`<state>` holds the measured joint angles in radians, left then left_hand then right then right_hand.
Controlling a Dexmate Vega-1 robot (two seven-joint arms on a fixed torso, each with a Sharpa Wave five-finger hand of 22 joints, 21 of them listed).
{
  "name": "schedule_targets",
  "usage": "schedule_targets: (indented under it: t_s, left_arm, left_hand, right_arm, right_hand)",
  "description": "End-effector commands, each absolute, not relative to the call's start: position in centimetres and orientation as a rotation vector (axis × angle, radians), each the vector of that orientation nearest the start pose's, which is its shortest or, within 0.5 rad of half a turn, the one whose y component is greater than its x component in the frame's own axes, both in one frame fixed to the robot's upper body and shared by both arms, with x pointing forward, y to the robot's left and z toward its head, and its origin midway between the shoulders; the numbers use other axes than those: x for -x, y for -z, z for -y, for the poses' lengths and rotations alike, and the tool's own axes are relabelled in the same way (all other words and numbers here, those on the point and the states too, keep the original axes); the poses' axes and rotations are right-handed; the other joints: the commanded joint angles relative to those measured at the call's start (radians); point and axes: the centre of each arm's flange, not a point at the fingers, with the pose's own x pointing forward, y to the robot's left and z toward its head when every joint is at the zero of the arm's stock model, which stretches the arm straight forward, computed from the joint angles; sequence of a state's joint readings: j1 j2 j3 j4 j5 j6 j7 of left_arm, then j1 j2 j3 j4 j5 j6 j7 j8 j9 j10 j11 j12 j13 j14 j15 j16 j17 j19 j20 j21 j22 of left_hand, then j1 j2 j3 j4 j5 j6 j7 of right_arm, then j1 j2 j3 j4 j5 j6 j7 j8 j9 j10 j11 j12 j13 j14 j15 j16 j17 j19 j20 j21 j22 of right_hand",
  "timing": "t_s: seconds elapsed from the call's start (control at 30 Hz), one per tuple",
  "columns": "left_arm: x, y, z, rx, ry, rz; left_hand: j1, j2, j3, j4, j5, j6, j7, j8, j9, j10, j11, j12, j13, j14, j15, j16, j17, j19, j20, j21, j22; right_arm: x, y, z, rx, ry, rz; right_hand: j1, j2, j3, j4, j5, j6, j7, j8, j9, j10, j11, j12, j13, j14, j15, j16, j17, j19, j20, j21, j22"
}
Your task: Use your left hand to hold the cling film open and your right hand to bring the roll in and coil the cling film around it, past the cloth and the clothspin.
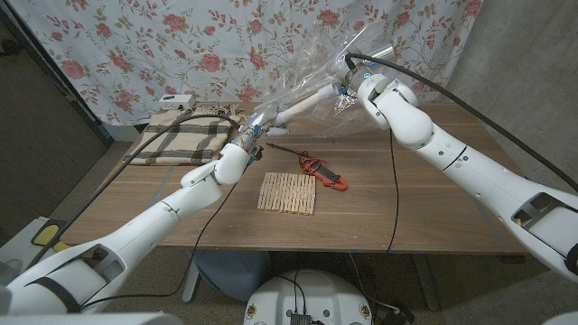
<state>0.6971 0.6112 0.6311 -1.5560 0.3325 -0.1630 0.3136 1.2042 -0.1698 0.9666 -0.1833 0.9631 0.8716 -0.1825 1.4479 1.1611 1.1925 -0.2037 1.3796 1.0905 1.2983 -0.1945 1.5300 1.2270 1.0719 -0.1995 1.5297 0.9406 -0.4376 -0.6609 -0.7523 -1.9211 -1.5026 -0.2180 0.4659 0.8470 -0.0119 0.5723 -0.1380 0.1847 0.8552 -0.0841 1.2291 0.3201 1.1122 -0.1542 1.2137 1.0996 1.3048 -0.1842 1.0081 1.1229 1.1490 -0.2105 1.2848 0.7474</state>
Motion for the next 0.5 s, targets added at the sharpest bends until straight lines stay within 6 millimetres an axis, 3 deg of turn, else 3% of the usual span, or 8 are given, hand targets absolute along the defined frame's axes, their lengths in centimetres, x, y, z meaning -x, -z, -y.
schedule_targets:
  t_s: [0.03, 0.5]
  left_arm:
    - [-61.3, -4.7, -15.9, -1.000, 0.086, 0.963]
    - [-62.3, -4.9, -16.8, -1.030, 0.090, 0.925]
  left_hand:
    - [-0.002, 0.009, 0.002, 0.002, 0.004, 0.001, -0.002, 0.146, 0.094, -0.001, 0.000, 0.203, 0.155, -0.003, 0.000, 0.002, 0.001, 0.005, -0.007, -0.002, 0.000]
    - [-0.001, 0.008, 0.000, 0.002, 0.003, 0.000, -0.001, 0.146, 0.094, -0.002, 0.000, 0.203, 0.155, -0.003, 0.001, 0.002, 0.001, 0.006, -0.006, -0.002, -0.003]
  right_arm:
    - [-51.9, -19.3, 10.6, 2.161, 0.583, 0.786]
    - [-51.5, -19.2, 9.4, 2.116, 0.582, 0.829]
  right_hand:
    - [-0.105, 0.133, 0.000, 0.001, 0.005, -0.003, -0.001, 0.009, 0.001, 0.036, -0.023, 0.360, 0.143, 0.041, -0.027, 0.553, 0.116, -0.001, 0.000, 0.249, 0.005]
    - [-0.105, 0.133, 0.001, 0.002, 0.005, -0.004, 0.001, 0.012, 0.000, 0.035, -0.023, 0.360, 0.143, 0.041, -0.027, 0.553, 0.116, 0.001, 0.000, 0.252, 0.007]
